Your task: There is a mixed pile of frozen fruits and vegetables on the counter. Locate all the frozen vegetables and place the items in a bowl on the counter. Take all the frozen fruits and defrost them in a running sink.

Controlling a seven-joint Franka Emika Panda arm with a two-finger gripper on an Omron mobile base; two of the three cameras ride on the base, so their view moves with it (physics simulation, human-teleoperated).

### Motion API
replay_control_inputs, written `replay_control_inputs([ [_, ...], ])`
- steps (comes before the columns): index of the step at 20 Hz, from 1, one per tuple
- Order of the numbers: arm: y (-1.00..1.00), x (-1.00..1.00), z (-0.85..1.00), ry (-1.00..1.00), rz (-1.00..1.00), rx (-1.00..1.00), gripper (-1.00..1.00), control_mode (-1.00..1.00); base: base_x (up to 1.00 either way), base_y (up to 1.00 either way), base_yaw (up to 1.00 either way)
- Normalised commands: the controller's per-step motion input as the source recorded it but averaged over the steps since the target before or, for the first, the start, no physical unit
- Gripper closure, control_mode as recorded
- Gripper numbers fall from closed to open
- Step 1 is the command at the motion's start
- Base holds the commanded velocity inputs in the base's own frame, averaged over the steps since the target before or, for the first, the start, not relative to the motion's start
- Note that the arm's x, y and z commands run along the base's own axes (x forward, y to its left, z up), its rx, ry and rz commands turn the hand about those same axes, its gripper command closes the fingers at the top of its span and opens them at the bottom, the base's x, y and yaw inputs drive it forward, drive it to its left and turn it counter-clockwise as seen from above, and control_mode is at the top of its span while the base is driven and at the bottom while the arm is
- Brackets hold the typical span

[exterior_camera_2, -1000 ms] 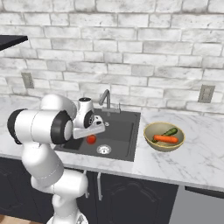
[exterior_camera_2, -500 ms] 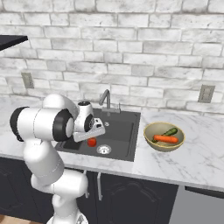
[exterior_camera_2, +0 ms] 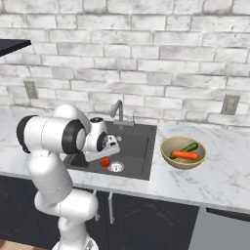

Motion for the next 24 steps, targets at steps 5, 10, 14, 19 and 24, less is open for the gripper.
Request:
replay_control_inputs([
  [5,-0.11,0.09,-0.15,0.0,-0.01,0.0,1.0,-1.0,0.0,0.0,0.0],
  [10,-0.03,0.1,-0.14,0.0,0.0,0.0,1.0,-1.0,0.0,0.0,0.0],
  [14,0.0,0.09,-0.09,0.0,0.0,0.0,1.0,-1.0,0.0,0.0,0.0],
  [19,0.0,0.1,-0.1,0.0,0.0,0.0,1.0,-1.0,0.0,0.0,0.0],
  [24,0.0,0.07,-0.09,0.0,0.0,0.0,1.0,-1.0,0.0,0.0,0.0],
])
